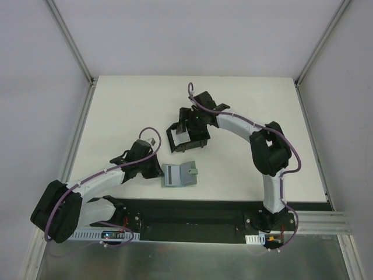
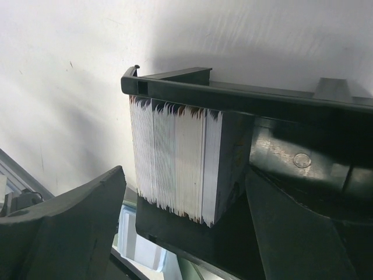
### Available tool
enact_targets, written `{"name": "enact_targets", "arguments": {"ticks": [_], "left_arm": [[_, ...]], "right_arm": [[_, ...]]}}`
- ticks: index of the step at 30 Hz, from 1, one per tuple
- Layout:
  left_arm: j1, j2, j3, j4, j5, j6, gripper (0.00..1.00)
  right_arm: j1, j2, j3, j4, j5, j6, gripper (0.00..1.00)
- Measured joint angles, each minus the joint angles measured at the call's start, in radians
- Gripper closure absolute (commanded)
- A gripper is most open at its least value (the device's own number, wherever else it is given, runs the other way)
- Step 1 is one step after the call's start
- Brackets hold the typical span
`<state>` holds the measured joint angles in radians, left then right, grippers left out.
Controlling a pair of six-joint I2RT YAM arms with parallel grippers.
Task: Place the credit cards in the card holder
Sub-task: Pick up the credit card from the storage box.
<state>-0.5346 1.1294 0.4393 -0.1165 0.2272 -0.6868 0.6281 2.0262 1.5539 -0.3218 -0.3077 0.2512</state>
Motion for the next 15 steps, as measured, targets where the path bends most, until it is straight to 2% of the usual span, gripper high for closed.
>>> {"name": "enact_targets", "arguments": {"ticks": [8, 15], "left_arm": [[0.000, 0.001, 0.000, 0.000, 0.000, 0.003, 1.00], [0.000, 0.001, 0.000, 0.000, 0.000, 0.003, 1.00]], "right_arm": [[0.039, 0.036, 0.002, -0.006, 0.026, 0.000, 0.16], [0.038, 0.038, 0.011, -0.012, 0.029, -0.002, 0.29]]}}
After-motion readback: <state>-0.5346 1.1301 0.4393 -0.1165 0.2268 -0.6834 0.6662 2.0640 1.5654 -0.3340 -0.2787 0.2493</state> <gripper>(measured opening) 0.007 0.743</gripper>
